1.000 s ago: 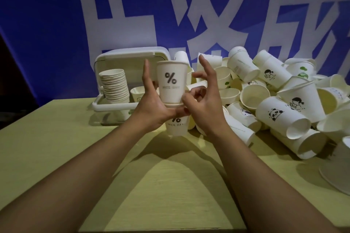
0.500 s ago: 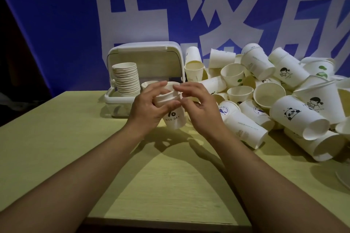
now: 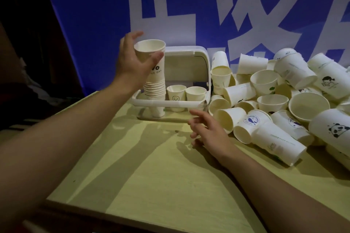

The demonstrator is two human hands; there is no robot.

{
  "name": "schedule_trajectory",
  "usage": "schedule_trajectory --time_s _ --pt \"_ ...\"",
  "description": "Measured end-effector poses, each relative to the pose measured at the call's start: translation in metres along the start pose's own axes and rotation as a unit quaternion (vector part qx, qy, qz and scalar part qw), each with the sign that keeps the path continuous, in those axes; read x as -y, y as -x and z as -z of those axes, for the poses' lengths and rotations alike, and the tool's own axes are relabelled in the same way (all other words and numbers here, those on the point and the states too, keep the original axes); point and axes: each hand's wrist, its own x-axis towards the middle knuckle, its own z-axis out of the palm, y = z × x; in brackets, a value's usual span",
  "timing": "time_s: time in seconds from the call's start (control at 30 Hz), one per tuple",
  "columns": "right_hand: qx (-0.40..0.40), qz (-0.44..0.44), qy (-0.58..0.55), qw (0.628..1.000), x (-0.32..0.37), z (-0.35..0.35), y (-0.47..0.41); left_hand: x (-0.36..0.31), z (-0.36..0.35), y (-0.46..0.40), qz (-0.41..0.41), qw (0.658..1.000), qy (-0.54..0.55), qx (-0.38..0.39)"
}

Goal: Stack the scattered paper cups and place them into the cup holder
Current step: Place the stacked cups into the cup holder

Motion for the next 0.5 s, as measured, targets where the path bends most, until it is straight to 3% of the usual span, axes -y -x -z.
schedule_trajectory --time_s 0.23,0.5 --pt "0.020 -0.021 -0.004 1.000 -0.006 0.001 -0.005 0.014 -0.009 -0.035 0.120 0.983 0.114 -0.077" --pt "0.024 -0.023 0.000 0.999 -0.011 0.002 -0.009 0.031 -0.038 -0.039 0.207 0.974 0.073 -0.056"
